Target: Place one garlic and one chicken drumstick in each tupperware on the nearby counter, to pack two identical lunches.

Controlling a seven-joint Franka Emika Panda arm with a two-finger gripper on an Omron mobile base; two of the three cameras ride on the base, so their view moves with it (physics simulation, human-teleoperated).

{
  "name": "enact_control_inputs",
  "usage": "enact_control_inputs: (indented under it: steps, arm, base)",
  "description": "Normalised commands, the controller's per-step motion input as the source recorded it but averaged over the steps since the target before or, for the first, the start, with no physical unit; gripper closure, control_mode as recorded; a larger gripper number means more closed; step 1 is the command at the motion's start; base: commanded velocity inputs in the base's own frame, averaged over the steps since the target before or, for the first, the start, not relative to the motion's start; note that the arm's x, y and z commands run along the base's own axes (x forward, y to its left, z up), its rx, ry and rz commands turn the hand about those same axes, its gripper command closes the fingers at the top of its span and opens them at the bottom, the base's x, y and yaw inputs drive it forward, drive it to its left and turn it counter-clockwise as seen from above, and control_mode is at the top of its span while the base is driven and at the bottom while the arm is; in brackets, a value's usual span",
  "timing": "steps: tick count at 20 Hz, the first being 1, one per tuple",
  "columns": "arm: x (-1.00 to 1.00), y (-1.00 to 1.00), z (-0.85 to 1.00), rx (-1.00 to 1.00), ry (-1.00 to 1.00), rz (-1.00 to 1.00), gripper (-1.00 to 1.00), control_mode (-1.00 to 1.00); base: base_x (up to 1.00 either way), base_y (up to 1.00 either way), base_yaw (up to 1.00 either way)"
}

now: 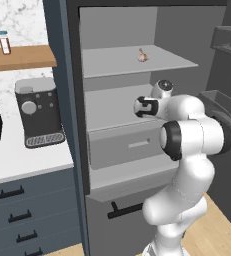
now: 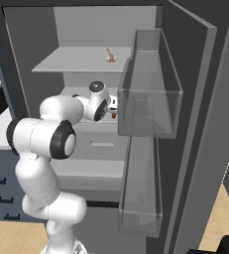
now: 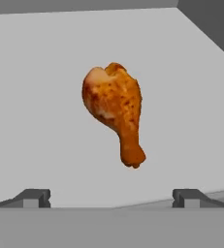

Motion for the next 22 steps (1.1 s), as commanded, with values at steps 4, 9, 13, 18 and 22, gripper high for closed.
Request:
enact_control_inputs:
  steps: [4,9,13,18,22]
  arm:
    - [0.59,-0.13,-0.22,0.00,0.00,0.01,-1.00,-1.00]
    - [0.51,-0.04,-0.25,0.00,0.00,0.02,-1.00,-1.00]
    - [0.43,0.00,-0.29,0.00,0.02,0.03,-1.00,-1.00]
    - [0.42,0.00,-0.27,0.00,0.04,0.04,-1.00,-1.00]
    - [0.45,0.00,-0.31,0.00,0.05,0.03,-1.00,-1.00]
  base:
    - [0.00,0.00,0.00]
    - [0.00,0.00,0.00]
    - [0.00,0.00,0.00]
    - [0.00,0.00,0.00]
    - [0.00,0.00,0.00]
